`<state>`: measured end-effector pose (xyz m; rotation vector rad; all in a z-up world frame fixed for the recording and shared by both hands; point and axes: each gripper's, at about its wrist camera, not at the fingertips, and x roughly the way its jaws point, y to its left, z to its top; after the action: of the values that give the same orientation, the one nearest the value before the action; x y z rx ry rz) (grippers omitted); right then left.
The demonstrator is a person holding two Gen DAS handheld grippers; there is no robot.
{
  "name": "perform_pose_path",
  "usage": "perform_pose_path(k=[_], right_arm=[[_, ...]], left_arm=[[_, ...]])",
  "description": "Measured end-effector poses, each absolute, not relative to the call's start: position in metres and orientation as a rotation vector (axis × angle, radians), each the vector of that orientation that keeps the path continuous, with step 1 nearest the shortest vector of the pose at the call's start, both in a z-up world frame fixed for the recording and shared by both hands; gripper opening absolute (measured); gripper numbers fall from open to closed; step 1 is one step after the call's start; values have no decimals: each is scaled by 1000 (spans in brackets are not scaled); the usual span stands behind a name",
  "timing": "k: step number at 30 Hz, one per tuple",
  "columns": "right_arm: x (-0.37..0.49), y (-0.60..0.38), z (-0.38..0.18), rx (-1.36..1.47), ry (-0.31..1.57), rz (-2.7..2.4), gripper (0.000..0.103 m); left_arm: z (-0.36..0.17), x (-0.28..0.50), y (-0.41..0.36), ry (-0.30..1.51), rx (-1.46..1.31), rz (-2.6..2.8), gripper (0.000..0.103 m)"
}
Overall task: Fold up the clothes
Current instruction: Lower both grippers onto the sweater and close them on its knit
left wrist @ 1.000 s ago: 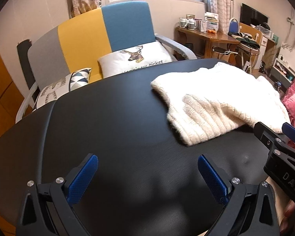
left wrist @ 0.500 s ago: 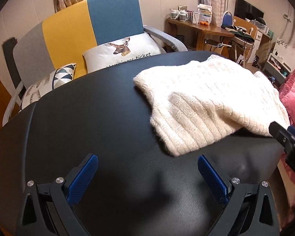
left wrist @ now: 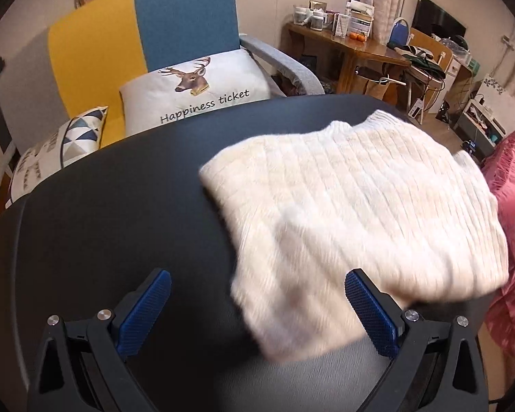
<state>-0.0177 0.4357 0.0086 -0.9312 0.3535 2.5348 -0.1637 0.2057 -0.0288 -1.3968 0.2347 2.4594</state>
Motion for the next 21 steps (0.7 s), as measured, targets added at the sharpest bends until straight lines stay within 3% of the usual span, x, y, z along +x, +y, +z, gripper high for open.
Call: perform_pose_path(k=[9,21], right_arm=[[-61,482,-11,-1033,296,2478,80],[-119,549,-55,-1205,157,2330,81]], left_arm=[[-48,-210,255,411,-1400,2422,103],[-90,-264,300,517,-1487,2366,103]])
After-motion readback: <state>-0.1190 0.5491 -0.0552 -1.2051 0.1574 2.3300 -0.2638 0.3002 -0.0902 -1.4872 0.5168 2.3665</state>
